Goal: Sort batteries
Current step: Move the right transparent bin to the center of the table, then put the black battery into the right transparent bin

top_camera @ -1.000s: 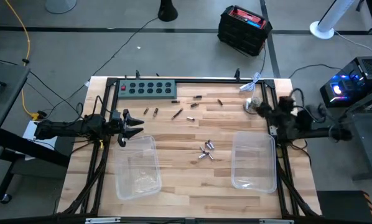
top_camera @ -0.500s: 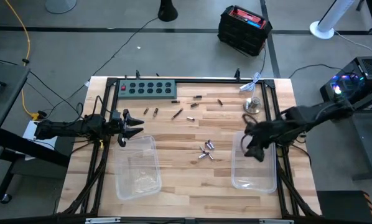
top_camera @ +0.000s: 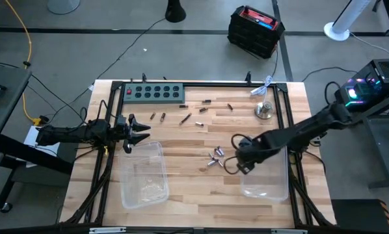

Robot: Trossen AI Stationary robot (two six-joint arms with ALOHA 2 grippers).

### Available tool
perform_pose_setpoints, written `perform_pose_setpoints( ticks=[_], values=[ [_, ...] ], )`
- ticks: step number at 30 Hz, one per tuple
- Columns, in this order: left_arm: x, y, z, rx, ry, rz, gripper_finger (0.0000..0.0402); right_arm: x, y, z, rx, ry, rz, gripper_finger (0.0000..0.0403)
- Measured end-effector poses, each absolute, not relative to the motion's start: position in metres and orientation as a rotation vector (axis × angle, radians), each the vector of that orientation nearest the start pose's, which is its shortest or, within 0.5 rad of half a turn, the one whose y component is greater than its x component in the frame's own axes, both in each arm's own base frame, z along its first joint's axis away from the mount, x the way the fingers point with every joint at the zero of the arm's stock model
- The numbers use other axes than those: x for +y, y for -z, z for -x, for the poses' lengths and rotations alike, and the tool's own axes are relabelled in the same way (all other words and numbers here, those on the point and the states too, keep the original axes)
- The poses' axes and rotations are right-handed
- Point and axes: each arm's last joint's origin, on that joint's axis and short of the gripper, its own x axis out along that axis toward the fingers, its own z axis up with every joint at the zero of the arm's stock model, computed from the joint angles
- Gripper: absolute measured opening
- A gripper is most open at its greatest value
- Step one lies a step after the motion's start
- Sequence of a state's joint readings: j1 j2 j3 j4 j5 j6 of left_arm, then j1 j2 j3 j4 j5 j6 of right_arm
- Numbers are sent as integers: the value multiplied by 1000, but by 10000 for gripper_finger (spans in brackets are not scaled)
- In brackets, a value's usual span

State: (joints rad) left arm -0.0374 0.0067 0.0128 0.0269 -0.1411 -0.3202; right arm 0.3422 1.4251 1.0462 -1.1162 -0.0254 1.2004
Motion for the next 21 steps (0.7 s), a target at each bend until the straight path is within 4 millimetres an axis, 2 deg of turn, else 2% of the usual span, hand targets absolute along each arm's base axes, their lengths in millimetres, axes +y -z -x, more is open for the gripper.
perform_pose_setpoints(
  ticks=[5,9,12,16,21],
  values=[
    [0,-170,-97,-49,-98,323,179,65,-222,-252,1333,541,-688,224],
    [0,-170,-97,-49,-98,323,179,54,-225,-267,1258,452,-658,224],
    [0,-170,-97,-49,-98,323,179,50,-243,-274,1201,387,-598,224],
    [0,-170,-97,-48,-98,323,179,48,-281,-277,1163,344,-421,224],
    [0,-170,-97,-47,-98,323,179,30,-327,-271,1081,563,-171,224]
  ],
)
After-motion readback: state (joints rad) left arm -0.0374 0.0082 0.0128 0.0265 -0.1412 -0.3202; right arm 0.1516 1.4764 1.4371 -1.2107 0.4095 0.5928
